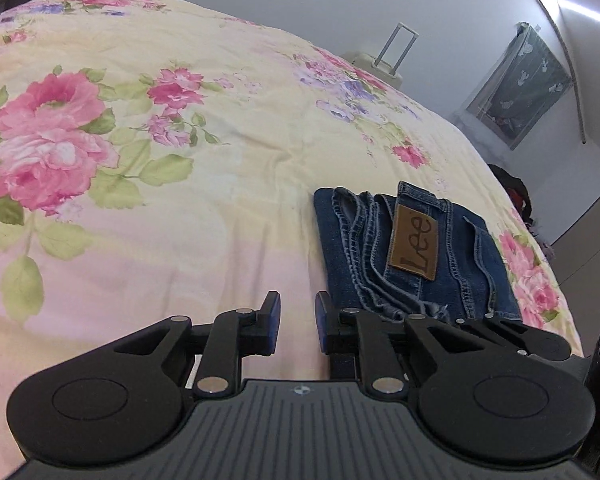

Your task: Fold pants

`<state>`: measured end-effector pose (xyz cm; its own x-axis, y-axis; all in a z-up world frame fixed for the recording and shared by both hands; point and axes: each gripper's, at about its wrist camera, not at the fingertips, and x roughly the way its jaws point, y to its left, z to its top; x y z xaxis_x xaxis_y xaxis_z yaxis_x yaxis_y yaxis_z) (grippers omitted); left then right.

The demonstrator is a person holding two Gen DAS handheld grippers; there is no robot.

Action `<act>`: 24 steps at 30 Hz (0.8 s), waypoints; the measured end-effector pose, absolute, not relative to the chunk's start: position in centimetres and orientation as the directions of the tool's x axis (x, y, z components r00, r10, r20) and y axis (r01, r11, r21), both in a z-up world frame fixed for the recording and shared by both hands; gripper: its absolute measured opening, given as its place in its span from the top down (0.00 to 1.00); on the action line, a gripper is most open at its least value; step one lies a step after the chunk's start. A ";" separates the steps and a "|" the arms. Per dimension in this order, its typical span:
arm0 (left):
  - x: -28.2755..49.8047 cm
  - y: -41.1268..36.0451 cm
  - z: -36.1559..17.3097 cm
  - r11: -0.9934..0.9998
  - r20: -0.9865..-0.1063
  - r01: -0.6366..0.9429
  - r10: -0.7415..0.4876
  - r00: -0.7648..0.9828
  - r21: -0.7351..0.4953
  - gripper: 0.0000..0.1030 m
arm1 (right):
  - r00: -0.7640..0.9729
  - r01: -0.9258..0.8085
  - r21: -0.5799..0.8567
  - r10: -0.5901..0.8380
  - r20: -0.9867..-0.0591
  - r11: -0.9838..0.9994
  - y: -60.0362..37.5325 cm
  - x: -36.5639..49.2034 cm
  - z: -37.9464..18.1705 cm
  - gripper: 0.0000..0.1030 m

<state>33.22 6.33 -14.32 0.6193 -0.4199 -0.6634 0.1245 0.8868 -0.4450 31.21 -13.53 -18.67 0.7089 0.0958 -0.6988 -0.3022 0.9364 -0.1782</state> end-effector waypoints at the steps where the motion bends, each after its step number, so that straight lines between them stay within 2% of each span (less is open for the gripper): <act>1: 33.3 6.2 -14.2 0.876 -0.652 0.136 -0.441 0.617 -0.464 0.77 | 0.692 -0.304 -0.127 0.127 -0.711 0.944 -14.1 31.5 -18.4 0.68; 5: 32.8 5.4 -13.7 0.862 -0.623 0.189 -0.476 0.621 -0.471 0.70 | 0.654 -0.312 -0.019 0.200 -0.730 0.950 -15.2 31.6 -17.6 0.64; 6: 32.7 5.2 -13.5 0.859 -0.617 0.201 -0.483 0.621 -0.470 0.70 | 0.646 -0.316 0.010 0.223 -0.730 0.949 -15.4 31.4 -17.3 0.59; 9: 32.9 4.2 -13.0 0.844 -0.596 0.240 -0.514 0.616 -0.480 0.64 | 0.632 -0.314 0.122 0.304 -0.713 0.941 -17.0 30.3 -15.7 0.58; 11: 33.4 3.3 -12.8 0.840 -0.590 0.266 -0.526 0.612 -0.473 0.58 | 0.661 -0.281 0.152 0.305 -0.686 0.948 -18.7 29.1 -14.4 0.58; 12: 33.8 2.8 -12.8 0.841 -0.590 0.272 -0.526 0.612 -0.468 0.54 | 0.682 -0.260 0.155 0.295 -0.670 0.953 -19.6 28.6 -13.8 0.58; 17: 36.8 0.5 -13.9 0.846 -0.599 0.267 -0.520 0.609 -0.462 0.45 | 0.781 -0.047 0.167 0.141 -0.609 0.985 -26.7 27.6 -12.2 0.58; 21: 39.4 -1.6 -15.1 0.873 -0.625 0.274 -0.481 0.615 -0.403 0.45 | 0.799 0.101 0.189 0.033 -0.600 0.977 -32.3 28.1 -13.3 0.58; 24: 41.6 -2.6 -16.2 0.893 -0.643 0.270 -0.448 0.621 -0.360 0.46 | 0.801 0.157 0.249 0.025 -0.599 0.956 -35.5 28.8 -14.8 0.60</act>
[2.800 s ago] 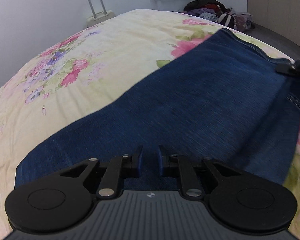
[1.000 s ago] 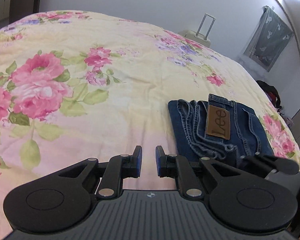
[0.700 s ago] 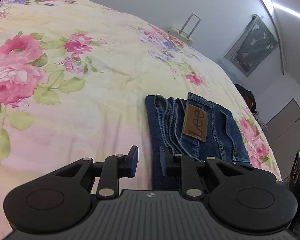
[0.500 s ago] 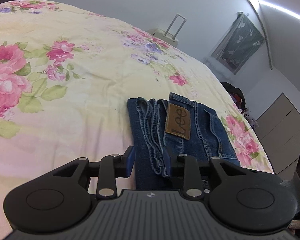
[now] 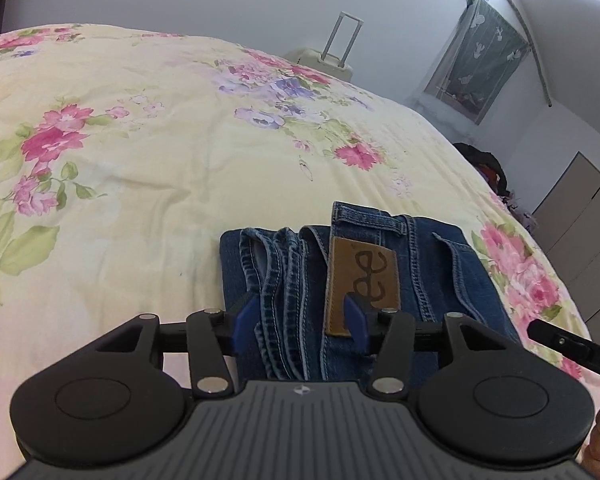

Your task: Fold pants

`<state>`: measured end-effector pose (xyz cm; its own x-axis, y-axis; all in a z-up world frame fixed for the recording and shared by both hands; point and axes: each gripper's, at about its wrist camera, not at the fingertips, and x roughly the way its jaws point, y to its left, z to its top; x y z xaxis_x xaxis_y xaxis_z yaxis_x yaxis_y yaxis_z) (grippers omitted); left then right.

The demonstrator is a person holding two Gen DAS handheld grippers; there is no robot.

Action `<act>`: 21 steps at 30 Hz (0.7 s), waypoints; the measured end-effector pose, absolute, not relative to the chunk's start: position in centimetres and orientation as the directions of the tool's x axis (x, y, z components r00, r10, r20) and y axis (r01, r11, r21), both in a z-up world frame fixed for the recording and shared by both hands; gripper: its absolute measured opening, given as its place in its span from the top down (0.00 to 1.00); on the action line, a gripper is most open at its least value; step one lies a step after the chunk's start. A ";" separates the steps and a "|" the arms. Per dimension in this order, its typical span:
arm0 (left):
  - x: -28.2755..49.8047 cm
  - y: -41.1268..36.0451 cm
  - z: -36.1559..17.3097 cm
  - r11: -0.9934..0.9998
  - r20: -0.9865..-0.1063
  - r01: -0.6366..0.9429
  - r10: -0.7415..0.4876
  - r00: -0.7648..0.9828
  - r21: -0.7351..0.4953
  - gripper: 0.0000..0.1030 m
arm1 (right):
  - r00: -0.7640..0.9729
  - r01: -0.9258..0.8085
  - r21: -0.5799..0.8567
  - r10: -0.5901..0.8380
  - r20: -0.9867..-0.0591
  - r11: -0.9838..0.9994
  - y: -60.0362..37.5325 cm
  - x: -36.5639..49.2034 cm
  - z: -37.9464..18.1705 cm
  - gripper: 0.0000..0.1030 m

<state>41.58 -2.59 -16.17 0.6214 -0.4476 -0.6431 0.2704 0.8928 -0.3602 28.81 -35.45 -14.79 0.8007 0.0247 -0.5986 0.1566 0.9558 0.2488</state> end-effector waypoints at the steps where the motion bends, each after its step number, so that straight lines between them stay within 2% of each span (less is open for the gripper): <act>1: 42.3 -2.8 -16.6 0.893 -0.653 0.266 -0.447 0.612 -0.363 0.49 | 0.803 0.165 0.261 0.024 -0.596 0.951 -36.1 29.1 -15.3 0.63; 2: 42.9 -2.9 -17.0 0.894 -0.656 0.259 -0.446 0.609 -0.367 0.54 | 0.805 0.167 0.270 0.027 -0.593 0.948 -36.6 29.4 -15.8 0.64; 5: 44.1 -3.1 -17.9 0.895 -0.647 0.245 -0.439 0.623 -0.371 0.55 | 0.805 0.181 0.300 0.034 -0.592 0.937 -37.5 30.4 -17.3 0.64; 8: 44.7 -3.9 -18.1 0.917 -0.650 0.270 -0.400 0.646 -0.295 0.55 | 0.810 0.178 0.333 0.055 -0.584 0.926 -38.0 31.1 -18.4 0.64; 11: 44.8 -4.6 -18.1 0.898 -0.660 0.365 -0.430 0.617 -0.245 0.62 | 0.817 0.177 0.347 0.060 -0.574 0.921 -38.4 31.6 -18.9 0.64; 12: 44.7 -4.9 -18.0 0.883 -0.665 0.399 -0.455 0.593 -0.249 0.67 | 0.817 0.177 0.352 0.062 -0.573 0.919 -38.5 31.7 -18.9 0.64; 14: 44.6 -5.1 -17.8 0.875 -0.669 0.427 -0.460 0.584 -0.230 0.67 | 0.816 0.181 0.364 0.067 -0.574 0.914 -38.7 31.9 -19.1 0.64; 17: 45.5 -4.5 -18.3 0.860 -0.675 0.420 -0.494 0.548 -0.288 0.65 | 0.812 0.190 0.379 0.072 -0.580 0.906 -38.9 31.8 -19.2 0.64; 18: 46.1 -4.3 -18.8 0.864 -0.685 0.390 -0.495 0.535 -0.319 0.58 | 0.810 0.192 0.384 0.075 -0.582 0.903 -39.0 31.8 -19.2 0.64; 20: 46.5 -4.0 -19.4 0.861 -0.678 0.347 -0.506 0.532 -0.370 0.59 | 0.809 0.193 0.389 0.079 -0.583 0.901 -38.9 31.8 -19.2 0.64; 21: 46.4 -4.2 -19.4 0.861 -0.672 0.342 -0.508 0.539 -0.377 0.66 | 0.808 0.192 0.388 0.078 -0.583 0.901 -38.9 31.9 -19.2 0.63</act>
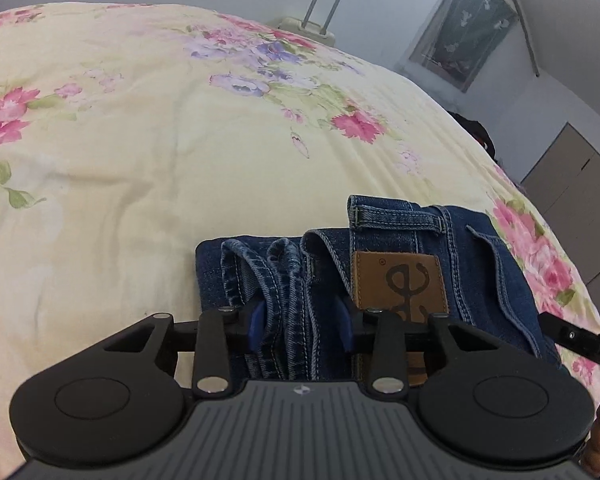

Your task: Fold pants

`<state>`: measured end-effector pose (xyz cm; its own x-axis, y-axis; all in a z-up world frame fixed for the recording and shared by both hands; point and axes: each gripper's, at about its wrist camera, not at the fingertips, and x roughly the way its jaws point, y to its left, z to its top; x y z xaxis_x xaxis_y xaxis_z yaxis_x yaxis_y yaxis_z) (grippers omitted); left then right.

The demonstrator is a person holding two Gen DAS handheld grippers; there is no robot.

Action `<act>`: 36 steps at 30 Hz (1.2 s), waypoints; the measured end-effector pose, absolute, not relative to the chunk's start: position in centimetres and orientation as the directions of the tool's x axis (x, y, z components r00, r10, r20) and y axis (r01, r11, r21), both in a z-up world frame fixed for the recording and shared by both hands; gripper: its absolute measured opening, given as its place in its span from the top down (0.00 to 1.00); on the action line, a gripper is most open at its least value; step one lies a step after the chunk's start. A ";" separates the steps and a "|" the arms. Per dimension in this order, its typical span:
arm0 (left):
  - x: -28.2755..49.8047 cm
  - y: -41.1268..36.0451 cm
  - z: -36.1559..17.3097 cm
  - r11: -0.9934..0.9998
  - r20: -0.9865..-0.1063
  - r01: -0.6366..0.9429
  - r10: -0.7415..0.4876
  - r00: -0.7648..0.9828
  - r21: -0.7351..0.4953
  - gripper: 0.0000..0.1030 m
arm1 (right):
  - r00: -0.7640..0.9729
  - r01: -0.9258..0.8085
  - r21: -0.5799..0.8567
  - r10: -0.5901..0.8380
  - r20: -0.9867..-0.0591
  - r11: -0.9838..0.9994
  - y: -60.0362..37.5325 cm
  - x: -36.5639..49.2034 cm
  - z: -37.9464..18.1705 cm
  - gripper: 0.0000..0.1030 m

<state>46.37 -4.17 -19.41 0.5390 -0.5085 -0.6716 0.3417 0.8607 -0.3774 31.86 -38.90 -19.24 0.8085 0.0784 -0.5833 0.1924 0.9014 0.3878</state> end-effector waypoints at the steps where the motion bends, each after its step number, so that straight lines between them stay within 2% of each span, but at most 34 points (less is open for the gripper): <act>1: 46.1 -4.5 -19.2 0.864 -0.668 0.341 -0.503 0.549 -0.370 0.69 | 0.808 0.191 0.386 0.079 -0.584 0.903 -38.9 31.9 -19.3 0.63; 3: 45.2 -5.2 -18.2 0.881 -0.655 0.347 -0.471 0.591 -0.321 0.90 | 0.804 0.191 0.382 0.079 -0.590 0.904 -38.9 32.0 -19.5 0.63; 5: 44.2 -5.5 -16.6 0.883 -0.622 0.352 -0.468 0.628 -0.309 0.92 | 0.801 0.199 0.396 0.084 -0.593 0.896 -39.1 32.0 -19.7 0.63; 9: 42.4 -5.6 -13.6 0.908 -0.579 0.349 -0.417 0.700 -0.232 0.92 | 0.805 0.194 0.379 0.074 -0.588 0.905 -38.9 31.7 -19.2 0.64; 11: 43.0 -4.9 -14.5 0.924 -0.614 0.317 -0.379 0.692 -0.213 0.93 | 0.811 0.170 0.381 0.091 -0.578 0.909 -38.6 31.5 -18.7 0.70; 14: 44.5 -3.4 -17.9 0.917 -0.662 0.259 -0.399 0.635 -0.304 0.93 | 0.813 0.112 0.394 0.144 -0.565 0.912 -37.8 31.5 -18.4 0.74; 17: 45.2 -3.0 -19.7 0.906 -0.675 0.230 -0.418 0.608 -0.355 0.92 | 0.794 0.069 0.310 0.136 -0.593 0.948 -36.1 32.2 -18.8 0.67; 22: 44.8 -0.8 -17.7 0.884 -0.651 0.169 -0.440 0.618 -0.437 0.86 | 0.729 0.069 0.237 0.113 -0.675 0.969 -35.1 33.5 -20.7 0.67; 24: 44.2 -0.6 -15.7 0.889 -0.631 0.191 -0.434 0.643 -0.417 0.86 | 0.733 0.067 0.235 0.112 -0.671 0.970 -35.2 33.3 -20.1 0.69; 26: 43.7 -1.2 -14.2 0.879 -0.603 0.246 -0.462 0.650 -0.409 0.86 | 0.739 0.068 0.246 0.117 -0.663 0.967 -35.6 33.0 -19.0 0.77; 29: 43.8 -3.2 -13.5 0.853 -0.580 0.304 -0.514 0.632 -0.425 0.86 | 0.779 0.057 0.236 0.104 -0.619 0.970 -36.2 33.6 -16.6 0.80; 31: 43.9 -5.4 -14.2 0.857 -0.596 0.339 -0.513 0.617 -0.387 0.86 | 0.783 0.047 0.188 0.080 -0.616 0.981 -36.5 35.5 -15.9 0.87; 36: 44.6 -7.3 -16.9 0.903 -0.662 0.308 -0.429 0.615 -0.299 0.88 | 0.725 0.017 0.227 0.144 -0.673 0.974 -37.6 41.8 -17.3 0.89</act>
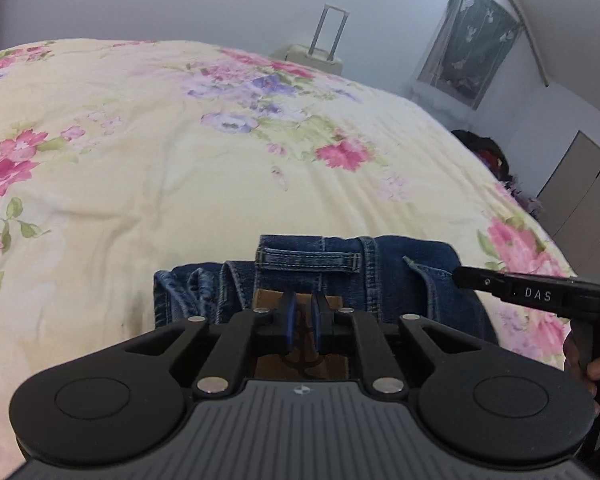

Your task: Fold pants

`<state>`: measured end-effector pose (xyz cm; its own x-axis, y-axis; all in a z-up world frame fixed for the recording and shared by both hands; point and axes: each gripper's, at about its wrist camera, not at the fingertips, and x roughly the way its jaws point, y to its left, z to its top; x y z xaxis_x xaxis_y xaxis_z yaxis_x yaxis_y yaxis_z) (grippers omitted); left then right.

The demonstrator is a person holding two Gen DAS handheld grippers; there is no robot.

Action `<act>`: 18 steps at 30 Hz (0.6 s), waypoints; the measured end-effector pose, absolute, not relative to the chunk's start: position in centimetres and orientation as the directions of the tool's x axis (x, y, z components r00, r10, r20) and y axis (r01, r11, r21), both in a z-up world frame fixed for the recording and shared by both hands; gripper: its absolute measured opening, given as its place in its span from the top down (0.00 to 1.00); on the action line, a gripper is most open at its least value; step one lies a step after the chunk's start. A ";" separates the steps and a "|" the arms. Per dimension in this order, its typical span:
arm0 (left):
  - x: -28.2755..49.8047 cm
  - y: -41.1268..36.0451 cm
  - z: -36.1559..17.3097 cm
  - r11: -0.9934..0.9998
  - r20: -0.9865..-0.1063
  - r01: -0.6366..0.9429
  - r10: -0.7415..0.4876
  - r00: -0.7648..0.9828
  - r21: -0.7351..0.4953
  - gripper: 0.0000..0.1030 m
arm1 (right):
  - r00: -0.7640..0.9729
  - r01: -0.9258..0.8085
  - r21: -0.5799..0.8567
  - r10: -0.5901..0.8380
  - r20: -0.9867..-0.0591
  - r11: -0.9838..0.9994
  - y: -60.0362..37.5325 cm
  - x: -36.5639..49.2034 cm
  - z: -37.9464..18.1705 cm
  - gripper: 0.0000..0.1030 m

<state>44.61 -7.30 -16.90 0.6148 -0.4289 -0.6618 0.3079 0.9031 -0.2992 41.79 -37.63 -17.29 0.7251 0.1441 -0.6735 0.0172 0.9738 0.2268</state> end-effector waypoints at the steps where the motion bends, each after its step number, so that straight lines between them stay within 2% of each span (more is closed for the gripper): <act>1: 44.8 -7.1 -17.3 0.914 -0.677 0.290 -0.406 0.614 -0.284 0.88 | 0.710 0.011 0.207 0.138 -0.691 0.978 -37.3 42.8 -18.0 0.89; 3: 45.2 -7.0 -17.8 0.936 -0.701 0.268 -0.349 0.622 -0.229 0.88 | 0.668 0.018 0.188 0.128 -0.733 0.982 -36.9 44.3 -19.5 0.89; 5: 45.5 -6.2 -18.3 0.938 -0.710 0.246 -0.345 0.613 -0.244 0.87 | 0.634 0.017 0.172 0.123 -0.763 0.985 -36.7 45.4 -20.7 0.90; 10: 43.9 -5.9 -16.3 0.946 -0.714 0.237 -0.322 0.621 -0.221 0.88 | 0.608 0.019 0.173 0.126 -0.784 0.985 -36.9 45.6 -20.0 0.91; 14: 40.0 -5.3 -13.9 0.945 -0.693 0.256 -0.323 0.644 -0.203 0.87 | 0.624 0.019 0.164 0.117 -0.772 0.986 -36.6 41.7 -17.7 0.89; 18: 35.9 -4.5 -12.5 0.948 -0.688 0.263 -0.311 0.655 -0.178 0.87 | 0.678 0.053 0.229 0.133 -0.723 0.972 -37.2 34.2 -15.5 0.86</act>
<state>35.91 -4.52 -12.50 0.6554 -0.3110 -0.6883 0.2629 0.9482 -0.1781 34.24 -37.18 -15.51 0.6778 0.1333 -0.7230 0.0529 0.9720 0.2287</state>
